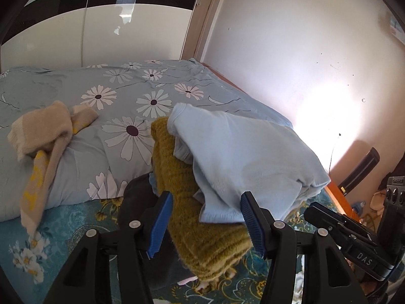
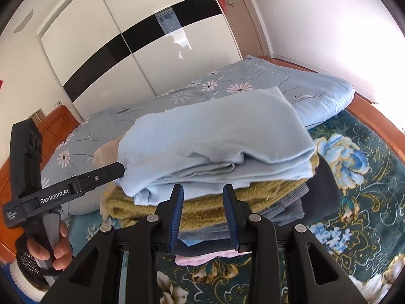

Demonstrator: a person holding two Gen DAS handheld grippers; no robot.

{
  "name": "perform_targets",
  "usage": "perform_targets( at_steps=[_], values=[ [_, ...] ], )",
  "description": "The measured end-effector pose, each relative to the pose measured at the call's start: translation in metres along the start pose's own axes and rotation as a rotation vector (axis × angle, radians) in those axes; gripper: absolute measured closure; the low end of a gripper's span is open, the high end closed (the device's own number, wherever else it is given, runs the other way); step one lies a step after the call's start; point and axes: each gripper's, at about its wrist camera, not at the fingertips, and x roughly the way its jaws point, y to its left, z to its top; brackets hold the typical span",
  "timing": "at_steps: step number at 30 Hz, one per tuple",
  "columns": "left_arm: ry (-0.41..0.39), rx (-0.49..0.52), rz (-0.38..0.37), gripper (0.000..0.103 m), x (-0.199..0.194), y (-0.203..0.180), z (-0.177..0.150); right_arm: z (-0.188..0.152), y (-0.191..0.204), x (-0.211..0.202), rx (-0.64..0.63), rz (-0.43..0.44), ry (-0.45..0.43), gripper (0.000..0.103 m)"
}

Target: Fold clothes

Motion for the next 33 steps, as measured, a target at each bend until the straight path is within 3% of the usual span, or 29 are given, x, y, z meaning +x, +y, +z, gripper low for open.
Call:
perform_targets(
  at_steps=[5, 8, 11, 15, 17, 20, 27, 30, 33],
  values=[
    [-0.003, 0.006, 0.042, 0.034, -0.005, 0.004, -0.025, -0.019, 0.012, 0.019, 0.002, -0.034, 0.023, 0.067],
    [0.008, -0.006, 0.051, 0.028, -0.004, 0.007, -0.034, -0.025, 0.017, 0.026, -0.004, -0.049, 0.032, 0.052],
    [-0.004, -0.014, 0.062, 0.02, -0.005, 0.008, -0.037, -0.026, 0.016, 0.031, -0.01, -0.066, 0.039, 0.052],
    [0.004, -0.006, 0.065, 0.001, -0.002, 0.005, -0.045, -0.024, 0.006, 0.038, 0.012, -0.081, 0.05, 0.052],
    [0.01, -0.005, 0.056, 0.0, 0.002, 0.004, -0.05, -0.027, 0.002, 0.036, 0.015, -0.083, 0.056, 0.051],
    [0.026, -0.019, 0.052, 0.0, 0.01, 0.003, -0.057, -0.032, -0.001, 0.034, 0.005, -0.093, 0.061, 0.035],
    [0.068, -0.026, 0.048, 0.0, 0.023, 0.0, -0.063, -0.034, -0.004, 0.034, -0.019, -0.108, 0.068, 0.034],
    [0.042, -0.02, 0.048, 0.0, 0.021, -0.003, -0.064, -0.034, -0.006, 0.035, -0.019, -0.11, 0.068, 0.024],
    [0.017, -0.025, 0.035, 0.0, 0.018, -0.004, -0.065, -0.033, -0.008, 0.035, -0.024, -0.11, 0.067, 0.023]
  ],
)
